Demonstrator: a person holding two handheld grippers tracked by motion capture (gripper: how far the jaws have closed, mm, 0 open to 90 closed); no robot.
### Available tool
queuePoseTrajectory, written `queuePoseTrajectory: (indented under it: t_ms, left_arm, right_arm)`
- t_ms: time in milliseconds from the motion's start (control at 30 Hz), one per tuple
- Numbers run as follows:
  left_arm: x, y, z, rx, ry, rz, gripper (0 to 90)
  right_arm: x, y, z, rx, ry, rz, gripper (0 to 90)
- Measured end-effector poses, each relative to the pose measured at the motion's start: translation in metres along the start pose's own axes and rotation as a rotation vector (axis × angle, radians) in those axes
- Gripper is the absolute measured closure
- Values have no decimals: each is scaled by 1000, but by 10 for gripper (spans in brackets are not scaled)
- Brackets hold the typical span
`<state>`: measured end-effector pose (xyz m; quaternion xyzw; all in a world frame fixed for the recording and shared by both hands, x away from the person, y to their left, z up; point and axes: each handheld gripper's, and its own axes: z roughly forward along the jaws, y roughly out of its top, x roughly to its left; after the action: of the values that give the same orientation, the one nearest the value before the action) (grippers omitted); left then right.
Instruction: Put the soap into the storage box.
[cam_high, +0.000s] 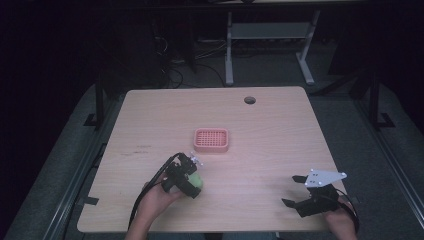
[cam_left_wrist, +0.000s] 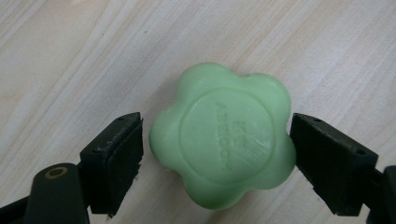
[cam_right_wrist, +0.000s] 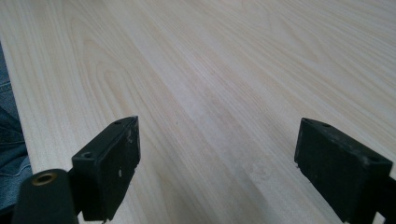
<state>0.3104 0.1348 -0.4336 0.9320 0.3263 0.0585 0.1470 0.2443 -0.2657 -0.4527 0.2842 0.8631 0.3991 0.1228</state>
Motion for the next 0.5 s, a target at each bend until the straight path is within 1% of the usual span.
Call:
queuePoseTrajectory:
  t_ms: [100,200,267,333,367,400,500]
  left_arm:
    - [0,1,2,-2,7,2,186]
    - [0,1,2,1,1,-4,187]
    - [0,2,3,3,6,1,193]
    - [0,3,4,3,4,-2,201]
    - [-1,4,5,13,6,-4,202]
    - [-1,4,5,8,7,-9,202]
    - [0,4,7,16,10,-2,206]
  right_arm:
    - [0,0,0,1,0,0,138]
    - [0,0,0,-1,0,0,138]
    - [0,0,0,-1,0,0,138]
    - [0,0,0,0,0,-1,138]
    - [0,0,0,-1,0,0,138]
    - [0,0,0,-1,0,-1,138]
    - [0,0,0,0,0,0,138]
